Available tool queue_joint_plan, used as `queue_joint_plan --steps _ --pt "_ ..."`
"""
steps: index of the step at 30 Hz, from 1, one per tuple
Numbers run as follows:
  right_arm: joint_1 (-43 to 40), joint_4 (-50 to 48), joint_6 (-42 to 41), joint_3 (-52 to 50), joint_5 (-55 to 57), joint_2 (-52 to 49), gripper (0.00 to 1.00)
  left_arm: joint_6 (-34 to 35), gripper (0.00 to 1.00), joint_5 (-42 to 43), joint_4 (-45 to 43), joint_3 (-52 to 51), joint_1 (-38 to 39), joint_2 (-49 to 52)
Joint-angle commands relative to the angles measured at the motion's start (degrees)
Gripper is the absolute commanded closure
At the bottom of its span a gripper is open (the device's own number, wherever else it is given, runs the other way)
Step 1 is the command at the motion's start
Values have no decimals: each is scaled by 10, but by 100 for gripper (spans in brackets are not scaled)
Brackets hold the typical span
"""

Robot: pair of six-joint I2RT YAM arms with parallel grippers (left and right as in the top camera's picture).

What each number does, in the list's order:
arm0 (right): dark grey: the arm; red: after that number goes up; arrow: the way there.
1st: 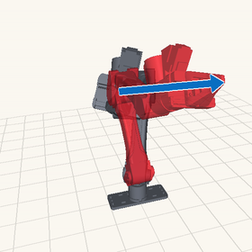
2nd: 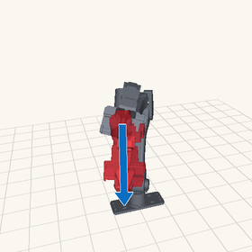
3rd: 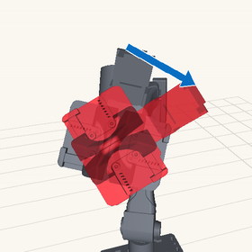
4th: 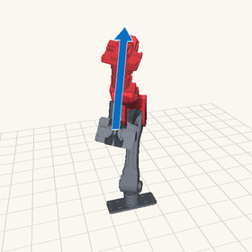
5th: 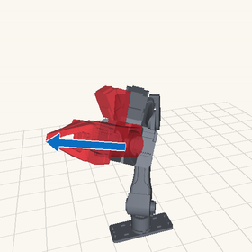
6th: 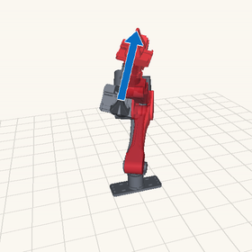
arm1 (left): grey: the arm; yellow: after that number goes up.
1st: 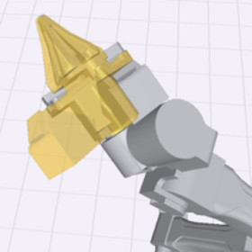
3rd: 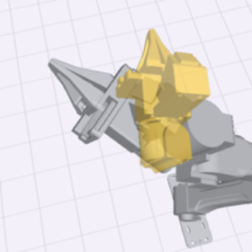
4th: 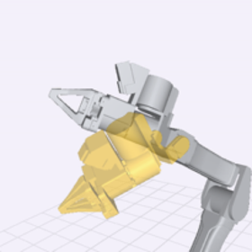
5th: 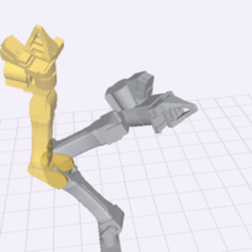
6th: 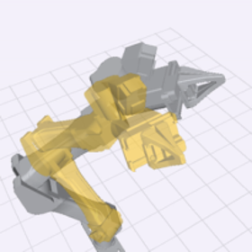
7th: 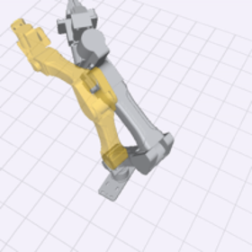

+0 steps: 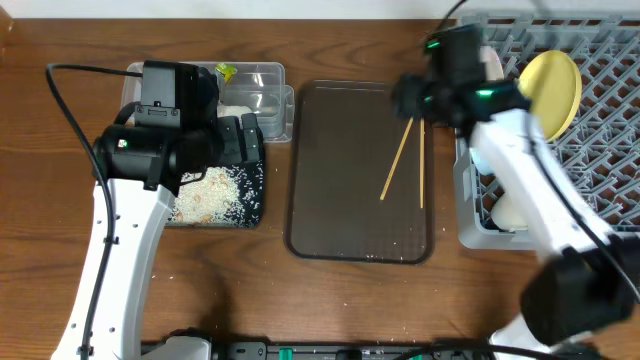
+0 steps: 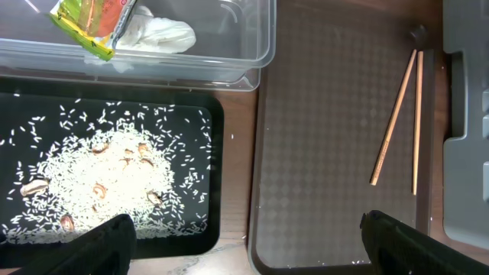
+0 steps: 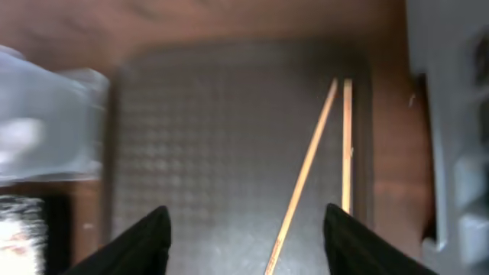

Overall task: Sort waste into correct bins and load items into the dishwasher rack
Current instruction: 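Move right gripper to the chopsticks and grasp one chopstick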

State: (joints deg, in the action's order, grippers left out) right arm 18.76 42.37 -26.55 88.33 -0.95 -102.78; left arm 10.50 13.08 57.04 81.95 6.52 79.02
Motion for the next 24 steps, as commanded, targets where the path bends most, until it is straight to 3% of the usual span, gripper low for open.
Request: queue_joint_plan --steps 1,4,9,20,24 --pt "25 3 -62 -2 70 -40 45 -3 4 -7 2 -5 -2 1" --pt "42 9 -66 -2 75 -78 54 -3 4 -7 2 -5 -2 1" --pt "52 54 -111 -2 106 -133 59 -3 4 -7 2 -5 -2 1" --pt "53 86 -120 -2 91 -205 70 -3 4 -7 2 -5 -2 1" --pt "56 90 -120 -2 91 -206 83 -3 4 -7 2 -5 -2 1"
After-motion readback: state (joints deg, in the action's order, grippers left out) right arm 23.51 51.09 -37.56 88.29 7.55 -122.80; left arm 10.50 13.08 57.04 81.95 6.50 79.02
